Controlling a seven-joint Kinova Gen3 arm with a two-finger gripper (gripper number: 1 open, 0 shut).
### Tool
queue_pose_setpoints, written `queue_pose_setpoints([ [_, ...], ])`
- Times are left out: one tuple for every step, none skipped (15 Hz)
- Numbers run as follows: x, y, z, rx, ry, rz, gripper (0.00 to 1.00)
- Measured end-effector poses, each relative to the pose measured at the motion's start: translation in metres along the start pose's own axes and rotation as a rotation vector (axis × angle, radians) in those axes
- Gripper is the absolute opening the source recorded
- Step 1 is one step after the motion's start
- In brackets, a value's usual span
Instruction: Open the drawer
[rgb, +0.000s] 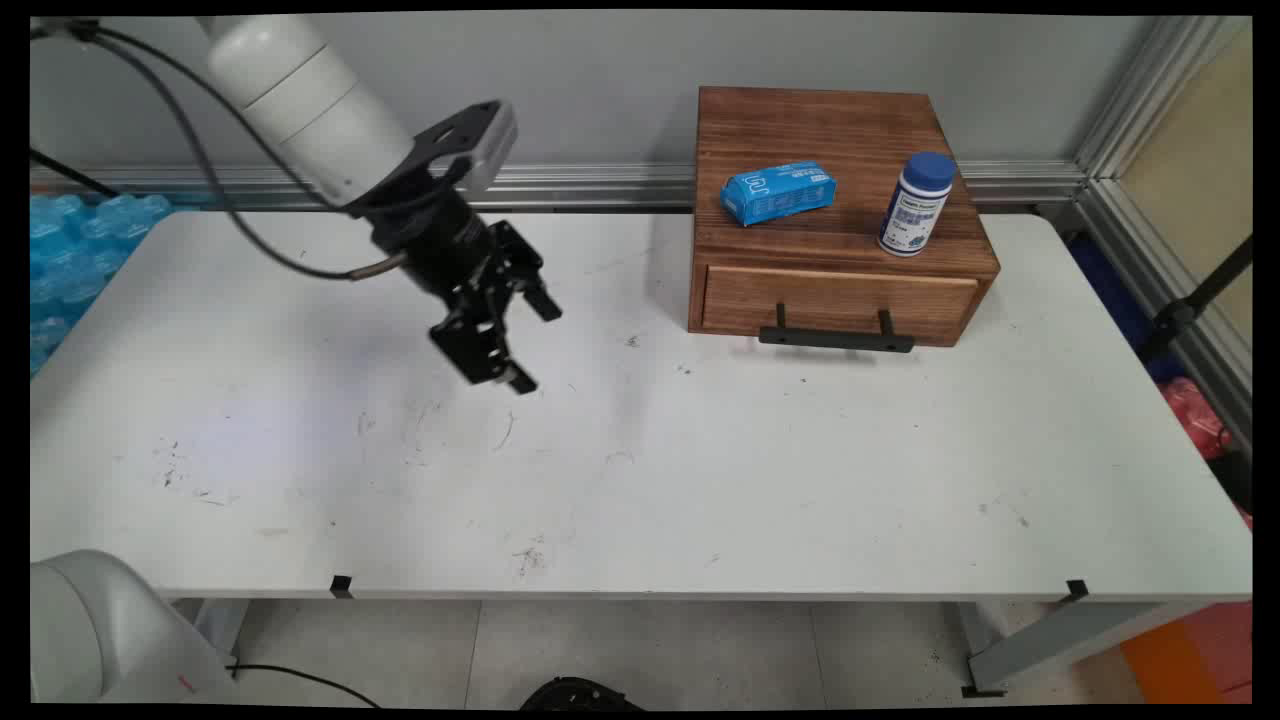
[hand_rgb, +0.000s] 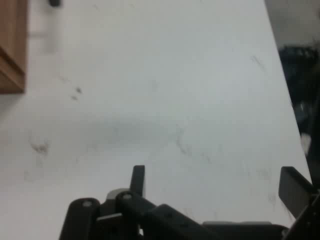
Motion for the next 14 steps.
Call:
queue_pose_setpoints([
  [0.005, -0.002, 0.001, 0.009, 0.006, -0.021, 1.0],
  [0.013, -0.005, 0.002, 0.02, 0.014, -0.043, 1.0],
  [0.021, -0.008, 0.004, 0.032, 0.023, -0.067, 1.0],
  [0.03, -0.011, 0.007, 0.043, 0.033, -0.089, 1.0],
  [0.038, -0.014, 0.011, 0.053, 0.04, -0.109, 1.0],
  [0.045, -0.016, 0.015, 0.061, 0.046, -0.124, 1.0],
  [0.054, -0.018, 0.021, 0.07, 0.05, -0.139, 1.0],
  [0.062, -0.019, 0.027, 0.079, 0.054, -0.155, 1.0],
  [0.071, -0.021, 0.033, 0.088, 0.058, -0.172, 1.0],
  [0.078, -0.023, 0.039, 0.096, 0.06, -0.184, 1.0],
  [0.087, -0.025, 0.046, 0.107, 0.063, -0.195, 1.0],
  [0.092, -0.026, 0.051, 0.112, 0.063, -0.201, 1.0],
  [0.099, -0.028, 0.056, 0.119, 0.063, -0.207, 1.0],
  [0.108, -0.031, 0.066, 0.131, 0.062, -0.213, 1.0],
])
